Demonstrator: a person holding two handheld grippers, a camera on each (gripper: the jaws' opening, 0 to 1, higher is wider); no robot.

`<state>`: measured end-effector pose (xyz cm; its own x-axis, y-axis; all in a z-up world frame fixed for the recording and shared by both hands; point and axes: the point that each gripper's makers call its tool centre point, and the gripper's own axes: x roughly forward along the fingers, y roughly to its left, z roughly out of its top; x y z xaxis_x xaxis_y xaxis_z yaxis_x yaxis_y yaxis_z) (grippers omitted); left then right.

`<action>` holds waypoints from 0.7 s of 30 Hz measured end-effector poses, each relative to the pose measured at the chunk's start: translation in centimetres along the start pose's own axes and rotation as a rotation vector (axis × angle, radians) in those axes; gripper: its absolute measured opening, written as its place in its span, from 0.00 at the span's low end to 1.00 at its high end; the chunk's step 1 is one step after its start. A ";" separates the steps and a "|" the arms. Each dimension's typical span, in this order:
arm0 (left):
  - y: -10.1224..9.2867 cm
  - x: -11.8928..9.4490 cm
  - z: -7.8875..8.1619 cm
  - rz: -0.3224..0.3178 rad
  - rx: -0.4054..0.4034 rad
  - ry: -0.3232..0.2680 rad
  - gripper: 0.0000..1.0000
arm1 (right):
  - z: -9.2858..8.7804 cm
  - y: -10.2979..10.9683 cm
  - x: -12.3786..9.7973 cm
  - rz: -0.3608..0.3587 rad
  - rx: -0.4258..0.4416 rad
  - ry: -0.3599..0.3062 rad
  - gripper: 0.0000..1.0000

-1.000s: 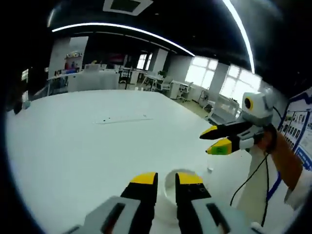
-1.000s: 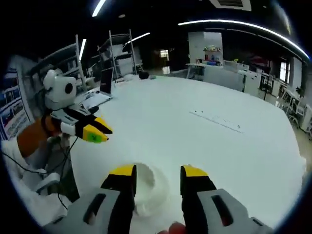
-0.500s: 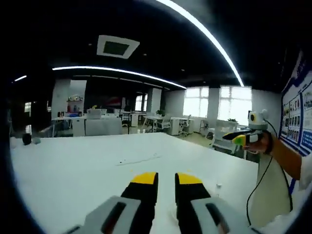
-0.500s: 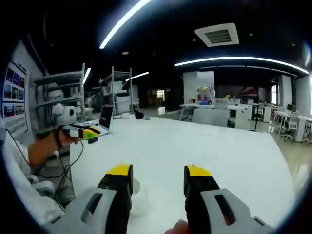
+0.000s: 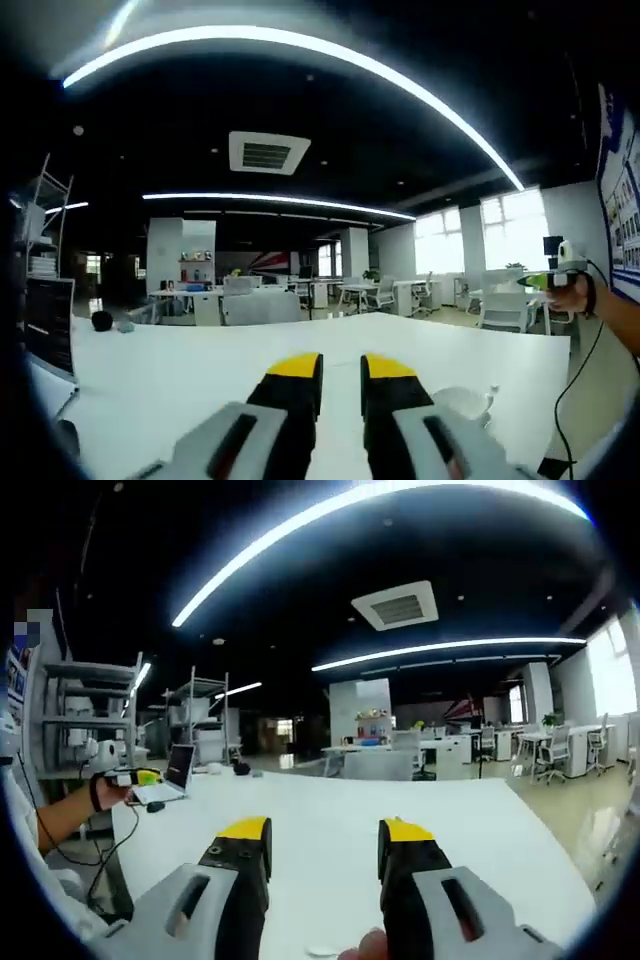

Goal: Tidy tabletop coffee trays, cups and spoons，present forward

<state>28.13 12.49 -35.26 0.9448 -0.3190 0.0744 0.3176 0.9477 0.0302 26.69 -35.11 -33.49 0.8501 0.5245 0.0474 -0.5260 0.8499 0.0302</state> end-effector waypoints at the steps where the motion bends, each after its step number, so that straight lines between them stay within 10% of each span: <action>1: 0.2 -0.4 0.0 0.009 0.026 -0.017 0.17 | -0.1 -0.3 -0.3 -0.011 0.002 -0.006 0.44; 21: 3.8 -8.5 -4.5 0.239 0.080 -0.194 0.20 | -2.6 -5.6 -9.1 -0.245 -0.072 -0.201 0.46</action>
<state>21.71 18.85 -40.29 0.9567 -0.0898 0.2769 0.0741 0.9950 0.0664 22.02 -44.50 -36.67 0.9257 0.2890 0.2440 -0.2968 0.9549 -0.0050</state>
